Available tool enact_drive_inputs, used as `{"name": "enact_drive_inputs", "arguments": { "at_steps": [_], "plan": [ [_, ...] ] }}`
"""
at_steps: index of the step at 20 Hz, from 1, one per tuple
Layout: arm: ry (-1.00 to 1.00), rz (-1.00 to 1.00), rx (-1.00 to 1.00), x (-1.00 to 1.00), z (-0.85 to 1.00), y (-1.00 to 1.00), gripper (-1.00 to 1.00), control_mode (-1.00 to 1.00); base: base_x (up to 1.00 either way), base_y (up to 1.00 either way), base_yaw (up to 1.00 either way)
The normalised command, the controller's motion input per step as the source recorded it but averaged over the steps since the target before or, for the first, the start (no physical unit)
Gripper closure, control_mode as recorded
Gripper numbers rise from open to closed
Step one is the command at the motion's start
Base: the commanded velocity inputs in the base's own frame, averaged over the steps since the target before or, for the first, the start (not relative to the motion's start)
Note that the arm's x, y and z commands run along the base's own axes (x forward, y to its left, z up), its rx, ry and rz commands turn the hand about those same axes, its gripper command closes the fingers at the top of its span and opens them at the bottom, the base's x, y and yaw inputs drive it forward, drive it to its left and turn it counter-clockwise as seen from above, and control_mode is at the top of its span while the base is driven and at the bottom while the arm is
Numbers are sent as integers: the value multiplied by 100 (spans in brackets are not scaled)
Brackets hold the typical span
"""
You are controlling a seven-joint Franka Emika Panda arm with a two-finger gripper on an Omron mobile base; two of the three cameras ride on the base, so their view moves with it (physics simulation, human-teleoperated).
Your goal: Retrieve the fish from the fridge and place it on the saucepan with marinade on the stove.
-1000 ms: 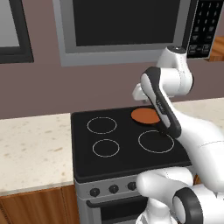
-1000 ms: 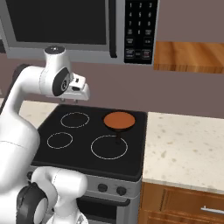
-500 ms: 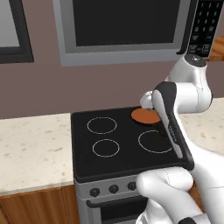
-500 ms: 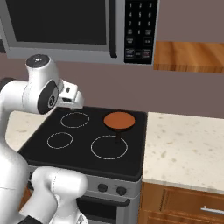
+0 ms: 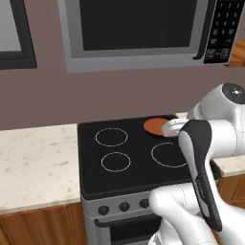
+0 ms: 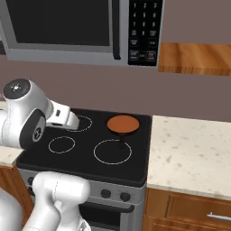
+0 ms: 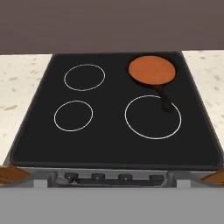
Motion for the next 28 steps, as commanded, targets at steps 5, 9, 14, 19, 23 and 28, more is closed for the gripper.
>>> {"name": "enact_drive_inputs", "arguments": {
  "at_steps": [5, 9, 14, 19, 23, 28],
  "plan": [
    [-6, -4, 0, -64, -10, -4, -100, -100, 0, 0, 0],
    [-6, -3, 0, -64, -11, -9, -100, -100, 0, 0, 0],
    [-5, -3, 0, -57, -15, -7, -100, -100, 0, 0, 0],
    [-3, -3, 0, -34, -8, -1, -100, 100, -26, -3, -2],
    [0, 0, 0, 0, 0, 0, -100, 100, -82, -12, -8],
    [0, 0, 0, 0, 0, 0, -100, 100, -100, -21, -10]
  ]
}}
